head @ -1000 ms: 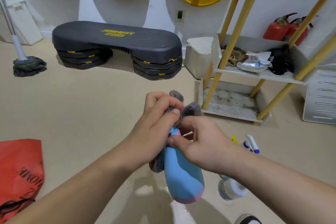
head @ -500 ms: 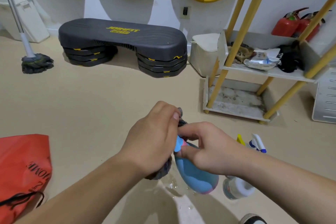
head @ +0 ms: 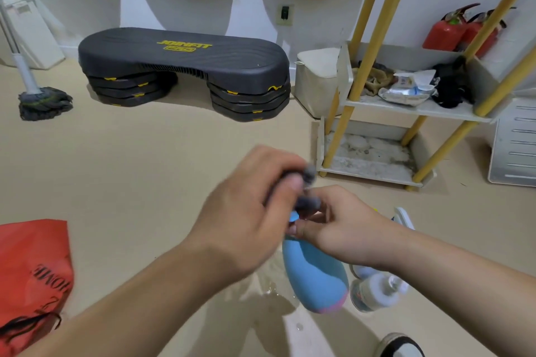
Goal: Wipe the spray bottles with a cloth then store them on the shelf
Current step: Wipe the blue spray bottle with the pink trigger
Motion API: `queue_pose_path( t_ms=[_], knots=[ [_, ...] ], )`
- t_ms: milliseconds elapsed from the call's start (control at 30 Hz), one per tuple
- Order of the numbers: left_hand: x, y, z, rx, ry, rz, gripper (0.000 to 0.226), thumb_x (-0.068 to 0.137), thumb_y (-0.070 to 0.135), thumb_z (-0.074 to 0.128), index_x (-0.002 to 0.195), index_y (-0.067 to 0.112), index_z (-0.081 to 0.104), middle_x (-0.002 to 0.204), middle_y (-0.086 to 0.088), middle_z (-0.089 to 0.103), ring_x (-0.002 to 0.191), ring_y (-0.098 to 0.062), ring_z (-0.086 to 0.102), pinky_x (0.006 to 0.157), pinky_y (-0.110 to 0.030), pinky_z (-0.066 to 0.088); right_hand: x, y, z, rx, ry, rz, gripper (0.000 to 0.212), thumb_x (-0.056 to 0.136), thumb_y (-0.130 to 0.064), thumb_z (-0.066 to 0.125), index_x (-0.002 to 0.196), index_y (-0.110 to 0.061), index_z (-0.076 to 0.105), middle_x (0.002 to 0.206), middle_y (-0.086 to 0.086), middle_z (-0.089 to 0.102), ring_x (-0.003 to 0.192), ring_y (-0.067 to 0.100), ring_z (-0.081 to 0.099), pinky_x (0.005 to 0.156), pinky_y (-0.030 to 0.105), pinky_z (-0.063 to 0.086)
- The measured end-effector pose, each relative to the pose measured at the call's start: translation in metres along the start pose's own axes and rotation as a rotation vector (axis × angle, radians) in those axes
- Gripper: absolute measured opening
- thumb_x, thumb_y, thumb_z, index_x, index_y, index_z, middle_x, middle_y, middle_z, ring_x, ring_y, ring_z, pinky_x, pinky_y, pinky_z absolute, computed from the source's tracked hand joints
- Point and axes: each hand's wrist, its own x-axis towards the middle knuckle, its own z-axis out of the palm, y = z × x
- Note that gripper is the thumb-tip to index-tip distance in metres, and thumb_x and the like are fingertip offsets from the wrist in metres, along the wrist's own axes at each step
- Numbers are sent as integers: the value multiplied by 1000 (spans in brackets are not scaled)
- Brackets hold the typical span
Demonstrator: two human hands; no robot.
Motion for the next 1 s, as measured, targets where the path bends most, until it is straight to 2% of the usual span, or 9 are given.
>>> queue_pose_path(
  t_ms=[133, 333, 400, 467, 600, 700, 800, 867, 1000],
  knots=[
    [3, -32, 4, 89, -33, -2, 28, 106, 31, 46, 116, 25, 71, 112, 11, 65, 105, -6, 64, 92, -29, 51, -8, -9, -5, 53, -54, -57, 27, 91, -3, 73, 70, -19, 67, 65, -9, 58, 68, 3, 53, 68, 21, 45],
    [27, -61, -27, -194, 363, -683, 30, 105, 24, 50, 89, 21, 75, 81, 1, 78, 80, -15, 76, 82, -42, 61, -14, -8, -7, 112, -85, -32, 15, 94, -12, 70, 105, -20, 76, 109, 5, 75, 113, 24, 66, 110, 45, 48],
    [29, -37, -32, -272, 347, -643, 29, 107, 26, 50, 93, 26, 76, 79, 4, 79, 76, -18, 76, 66, -33, 62, -14, -4, -10, 188, -87, 24, 19, 96, -10, 68, 110, -20, 76, 114, 7, 75, 118, 24, 66, 113, 49, 46],
    [26, -12, -29, -303, 131, -528, 23, 107, 27, 54, 99, 26, 76, 84, 6, 78, 67, -11, 69, 52, -20, 53, -14, -2, -14, 271, -127, 62, 24, 99, -2, 63, 114, -16, 75, 119, 10, 74, 117, 18, 69, 112, 42, 49],
    [17, -5, -17, -112, -138, -313, 8, 98, 22, 69, 93, 26, 74, 82, 3, 73, 66, -18, 69, 57, -22, 51, -15, -3, -17, 385, -198, 87, 28, 102, 3, 56, 123, -10, 70, 121, 9, 76, 108, 11, 70, 87, 19, 55],
    [23, -11, -19, -133, -11, -391, 17, 100, 22, 66, 84, 17, 69, 61, -6, 71, 55, -23, 67, 53, -21, 49, -14, 2, -13, 418, -181, 81, 30, 101, 2, 59, 127, -9, 68, 124, 7, 75, 115, 21, 70, 103, 29, 52],
    [26, -12, -17, -202, 32, -462, 20, 102, 26, 64, 86, 15, 68, 62, -3, 71, 52, -15, 67, 54, -20, 48, -12, 4, -9, 440, -105, 111, 23, 101, -1, 59, 122, -7, 69, 117, 7, 78, 114, 22, 71, 100, 24, 52],
    [24, -17, -15, -186, 35, -458, 22, 105, 26, 59, 86, 17, 68, 65, 2, 72, 55, -8, 63, 59, -20, 46, -11, 4, -9, 507, -85, 131, 24, 104, -5, 56, 124, -7, 69, 117, 10, 77, 114, 23, 70, 107, 36, 49],
    [30, -20, -25, -125, 255, -447, 27, 107, 25, 53, 87, 20, 69, 70, 19, 68, 62, 6, 58, 58, -10, 43, -8, -2, -11, 552, -99, 257, 25, 108, -16, 49, 122, -8, 68, 115, 5, 78, 103, 18, 69, 86, 34, 51]
  ],
)
